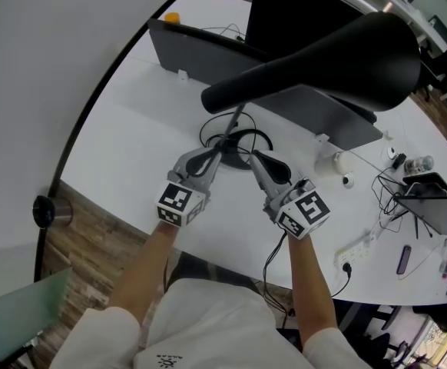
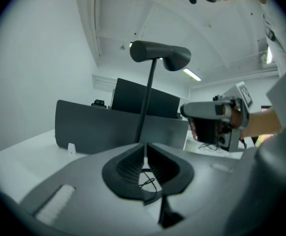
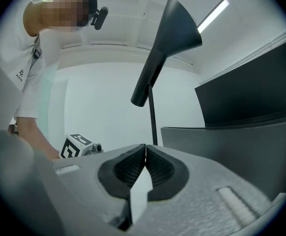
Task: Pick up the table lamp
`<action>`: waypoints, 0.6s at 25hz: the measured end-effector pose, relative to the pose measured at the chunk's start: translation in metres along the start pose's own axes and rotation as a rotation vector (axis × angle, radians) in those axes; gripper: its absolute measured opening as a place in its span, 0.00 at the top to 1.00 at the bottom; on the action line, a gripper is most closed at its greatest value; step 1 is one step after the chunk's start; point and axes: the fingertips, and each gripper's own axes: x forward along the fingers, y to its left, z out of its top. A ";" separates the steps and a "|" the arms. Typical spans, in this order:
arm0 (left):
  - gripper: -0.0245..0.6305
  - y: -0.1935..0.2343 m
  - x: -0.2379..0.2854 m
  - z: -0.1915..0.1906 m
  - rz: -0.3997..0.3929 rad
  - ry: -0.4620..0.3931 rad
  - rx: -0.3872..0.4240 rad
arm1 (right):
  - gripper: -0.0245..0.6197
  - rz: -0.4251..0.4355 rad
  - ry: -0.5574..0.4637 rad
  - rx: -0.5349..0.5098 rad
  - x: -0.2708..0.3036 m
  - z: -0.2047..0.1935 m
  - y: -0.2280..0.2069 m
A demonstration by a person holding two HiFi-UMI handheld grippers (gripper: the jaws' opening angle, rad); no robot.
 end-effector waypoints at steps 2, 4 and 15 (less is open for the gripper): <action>0.94 0.003 0.006 -0.001 -0.004 -0.002 0.004 | 0.96 0.001 -0.002 -0.010 0.008 0.003 -0.003; 0.94 0.006 0.011 -0.002 -0.004 -0.002 0.014 | 0.96 0.001 0.000 -0.025 0.014 0.003 -0.006; 0.81 0.018 0.027 -0.022 -0.010 0.017 0.046 | 0.86 -0.040 -0.003 -0.026 0.025 -0.011 -0.019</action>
